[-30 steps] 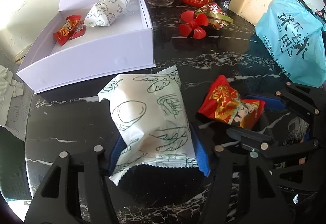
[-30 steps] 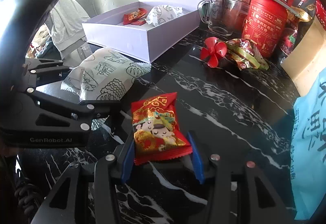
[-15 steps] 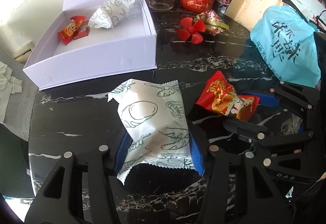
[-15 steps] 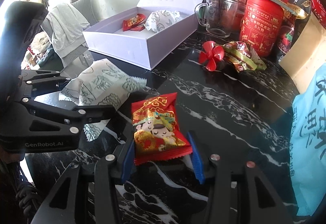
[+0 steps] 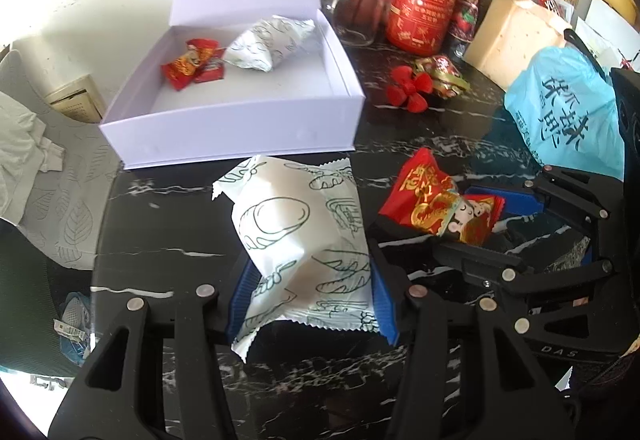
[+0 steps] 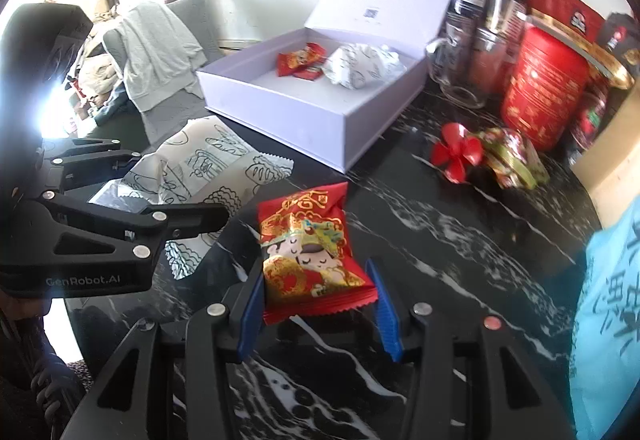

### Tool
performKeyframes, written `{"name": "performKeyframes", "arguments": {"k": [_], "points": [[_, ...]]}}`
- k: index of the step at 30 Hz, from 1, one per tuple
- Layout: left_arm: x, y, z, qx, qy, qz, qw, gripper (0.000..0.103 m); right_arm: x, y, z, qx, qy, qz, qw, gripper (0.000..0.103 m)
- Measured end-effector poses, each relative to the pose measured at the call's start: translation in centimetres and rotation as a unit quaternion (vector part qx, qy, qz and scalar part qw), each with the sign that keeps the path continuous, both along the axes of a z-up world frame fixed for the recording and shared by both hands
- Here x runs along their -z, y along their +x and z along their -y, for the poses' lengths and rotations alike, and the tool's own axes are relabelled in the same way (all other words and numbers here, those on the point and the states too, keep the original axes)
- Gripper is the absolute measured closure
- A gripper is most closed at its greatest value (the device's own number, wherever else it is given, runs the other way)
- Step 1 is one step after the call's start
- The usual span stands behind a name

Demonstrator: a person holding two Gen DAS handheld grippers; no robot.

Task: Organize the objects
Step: 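Lift and carry the white packet and red cartoon packet toward the lavender box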

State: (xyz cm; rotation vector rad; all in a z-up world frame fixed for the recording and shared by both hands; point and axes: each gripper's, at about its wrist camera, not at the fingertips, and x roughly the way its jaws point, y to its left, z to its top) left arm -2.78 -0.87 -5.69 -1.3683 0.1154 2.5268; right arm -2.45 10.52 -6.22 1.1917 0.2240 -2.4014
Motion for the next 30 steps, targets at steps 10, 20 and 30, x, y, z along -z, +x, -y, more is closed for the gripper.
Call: {"name": "performKeyframes", "arguments": {"k": [10, 20, 30], "points": [[-2.3, 0.1, 2.6, -0.032, 0.0, -0.02, 0.9993, 0.054, -2.5, -0.4, 3.2, -0.045, 0.009, -0.029, 0.999, 0.053], [-4.1, -0.8, 5.0, -0.053, 0.01, -0.036, 0.9979, 0.054, -4.8, -2.0, 5.0, -0.073, 0.009, -0.048, 0.996, 0.053], [-5.7, -3.1, 6.4, -0.062, 0.012, -0.05, 0.9968, 0.054, -6.8, -4.4, 6.4, -0.086, 0.007, -0.068, 0.994, 0.053]]}}
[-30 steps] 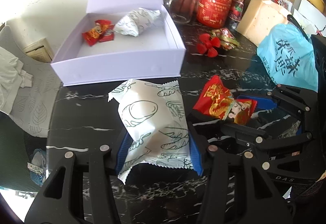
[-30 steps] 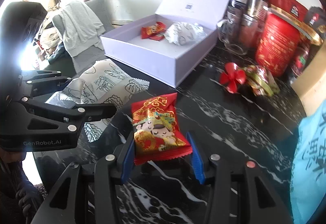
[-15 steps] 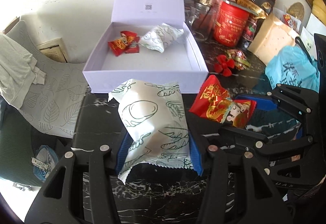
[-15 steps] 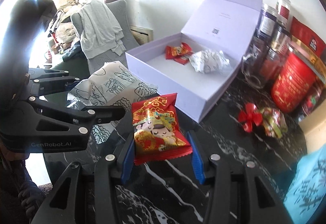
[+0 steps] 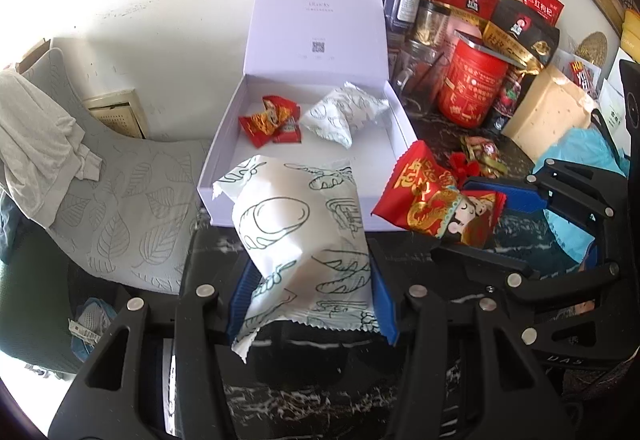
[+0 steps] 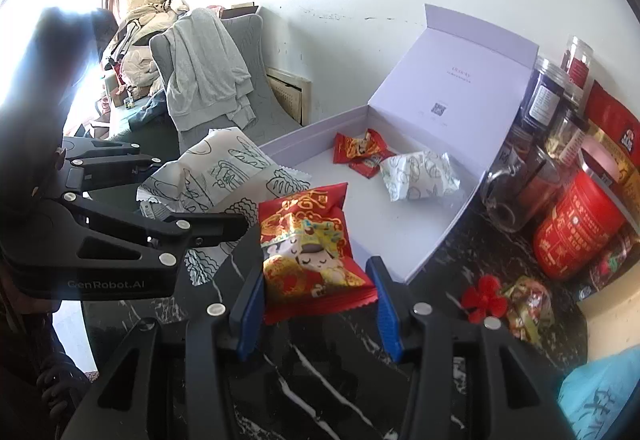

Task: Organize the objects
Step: 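Lift and carry the white packet and red cartoon packet toward the lavender box, then lower both held packets over the lavender box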

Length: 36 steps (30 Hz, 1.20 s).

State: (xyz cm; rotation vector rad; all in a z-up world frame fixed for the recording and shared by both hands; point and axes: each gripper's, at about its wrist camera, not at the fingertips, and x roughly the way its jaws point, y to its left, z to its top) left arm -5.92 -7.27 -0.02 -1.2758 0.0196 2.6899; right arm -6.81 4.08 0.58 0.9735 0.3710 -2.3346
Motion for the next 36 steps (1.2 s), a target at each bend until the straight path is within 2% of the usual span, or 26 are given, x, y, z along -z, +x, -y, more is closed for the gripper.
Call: {"name": "performKeyframes", "arguments": {"k": [9, 19, 24, 29, 36], "points": [[-0.8, -3.6, 0.5, -0.002, 0.002, -0.007, 1.0, 0.054, -1.0, -3.2, 0.0, 0.008, -0.005, -0.014, 1.0, 0.053], [-1.3, -8.6, -0.7, 0.016, 0.004, -0.015, 0.9997, 0.054, -1.8, -7.5, -1.8, 0.038, -0.012, -0.026, 0.999, 0.053], [-1.1, -11.4, -1.6, 0.018, -0.013, -0.02, 0.9996, 0.054, -1.8, -9.7, -2.4, 0.046, -0.011, -0.032, 0.998, 0.054], [-1.3, -14.6, -1.0, -0.01, 0.003, -0.022, 0.9997, 0.054, -2.0, -12.5, -3.2, 0.051, -0.034, -0.027, 0.998, 0.054], [-1.6, -18.0, -1.1, -0.015, -0.026, -0.027, 0.9992, 0.054, -1.7, -16.4, -3.4, 0.062, -0.051, -0.021, 0.997, 0.054]]}}
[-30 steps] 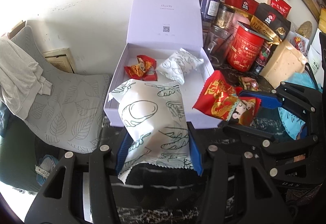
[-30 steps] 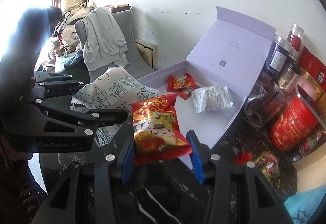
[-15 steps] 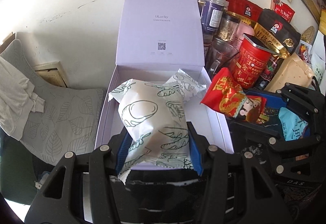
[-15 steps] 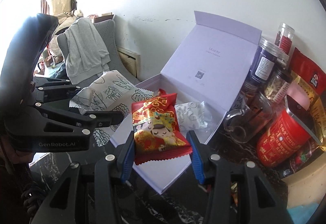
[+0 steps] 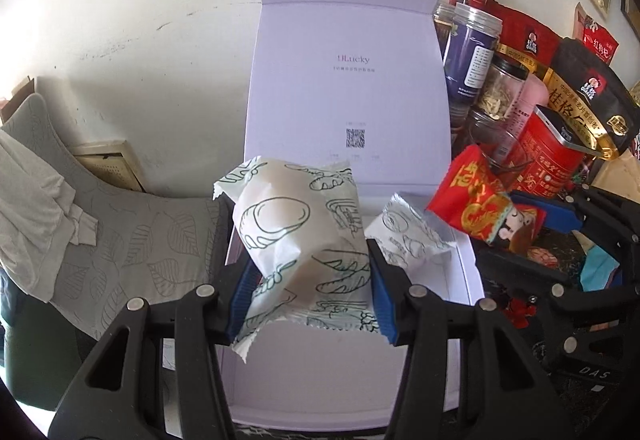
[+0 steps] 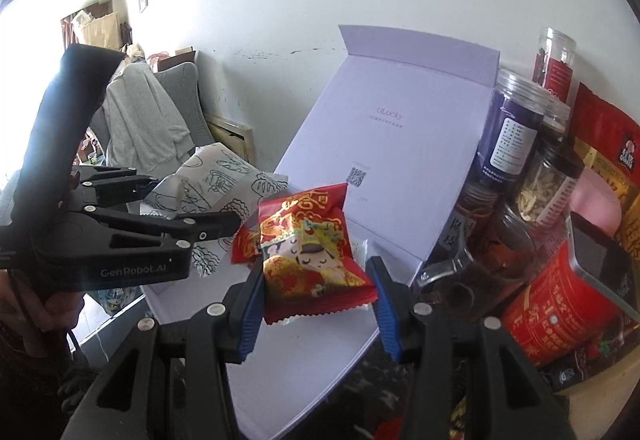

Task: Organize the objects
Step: 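Lower both held packets over the lavender box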

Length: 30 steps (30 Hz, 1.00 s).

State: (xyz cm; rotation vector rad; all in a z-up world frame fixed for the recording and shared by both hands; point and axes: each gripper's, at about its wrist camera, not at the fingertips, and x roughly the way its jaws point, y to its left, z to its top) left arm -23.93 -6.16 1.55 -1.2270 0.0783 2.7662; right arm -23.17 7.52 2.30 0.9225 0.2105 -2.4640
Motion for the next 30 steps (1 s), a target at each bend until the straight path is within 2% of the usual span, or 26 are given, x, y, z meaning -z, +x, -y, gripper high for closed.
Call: {"name": "performKeyframes", "arguments": {"k": [6, 13, 18, 23, 27, 30], "points": [[-0.1, -1.8, -0.1, 0.001, -0.015, -0.007, 0.9999, 0.054, -0.3, -2.3, 0.5, -0.006, 0.003, -0.006, 1.0, 0.054], [1.3, -3.2, 0.6, -0.005, -0.026, 0.004, 0.9996, 0.054, 0.2, -4.6, 1.3, -0.024, -0.015, -0.001, 1.0, 0.054], [2.4, -3.7, 0.0, 0.002, -0.053, -0.001, 0.9986, 0.054, 1.9, -5.5, 1.5, -0.027, -0.004, 0.017, 0.999, 0.054], [3.7, -4.1, -0.9, 0.015, -0.064, 0.009, 0.9978, 0.054, 3.4, -6.5, 1.3, -0.024, -0.001, 0.033, 0.999, 0.054], [4.3, -4.1, -1.7, 0.004, -0.109, 0.0, 0.9941, 0.054, 4.7, -7.2, 1.2, -0.042, -0.015, 0.058, 0.997, 0.054], [5.0, -4.4, -1.7, 0.003, -0.107, 0.011, 0.9942, 0.054, 5.7, -7.8, 1.2, -0.036, -0.01, 0.07, 0.997, 0.054]]}}
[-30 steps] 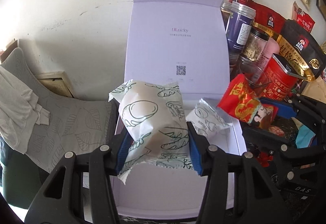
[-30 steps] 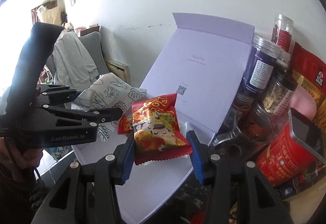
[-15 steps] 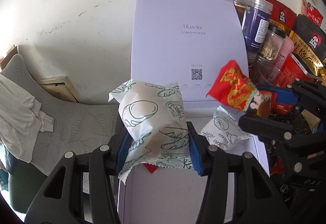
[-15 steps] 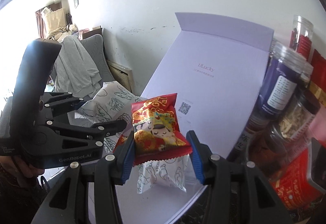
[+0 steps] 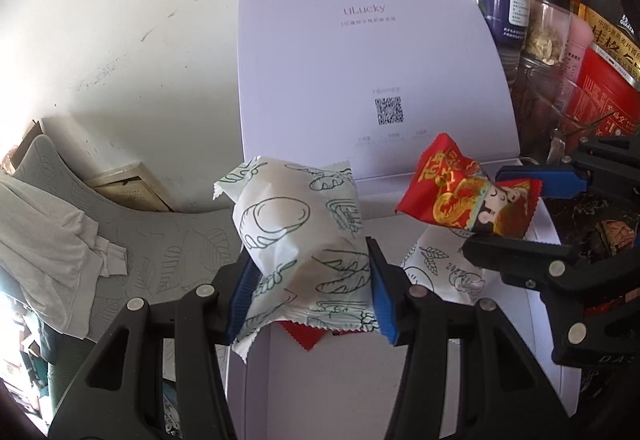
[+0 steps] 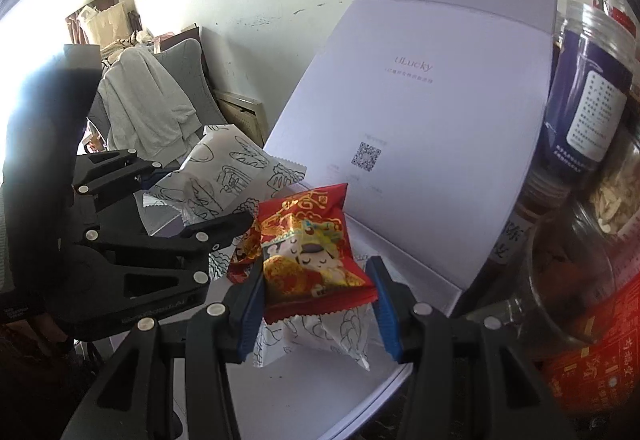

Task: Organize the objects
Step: 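Lower both held packets over the lavender box, then open both tools to release the white and red cartoon packets into the box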

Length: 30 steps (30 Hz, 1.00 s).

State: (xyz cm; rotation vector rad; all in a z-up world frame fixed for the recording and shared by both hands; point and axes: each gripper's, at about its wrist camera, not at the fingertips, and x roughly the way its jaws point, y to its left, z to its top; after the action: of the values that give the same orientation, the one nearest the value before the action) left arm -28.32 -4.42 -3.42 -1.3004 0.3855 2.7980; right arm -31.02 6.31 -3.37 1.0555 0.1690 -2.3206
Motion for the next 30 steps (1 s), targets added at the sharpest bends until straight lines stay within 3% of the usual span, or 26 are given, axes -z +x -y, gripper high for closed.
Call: {"name": "performKeyframes", "arguments": {"k": [12, 16, 30], "points": [[1.4, -0.5, -0.1, 0.01, 0.011, 0.027, 0.9995, 0.054, 1.9, -1.7, -0.3, 0.011, -0.003, 0.023, 1.0, 0.053], [2.2, -0.9, 0.4, 0.019, 0.038, 0.054, 0.9976, 0.054, 2.1, -1.4, 0.1, 0.008, -0.002, 0.027, 1.0, 0.053], [2.7, -1.1, 0.5, 0.016, 0.037, 0.075, 0.9964, 0.054, 2.4, -1.4, 0.5, 0.01, 0.007, 0.029, 0.999, 0.053]]}}
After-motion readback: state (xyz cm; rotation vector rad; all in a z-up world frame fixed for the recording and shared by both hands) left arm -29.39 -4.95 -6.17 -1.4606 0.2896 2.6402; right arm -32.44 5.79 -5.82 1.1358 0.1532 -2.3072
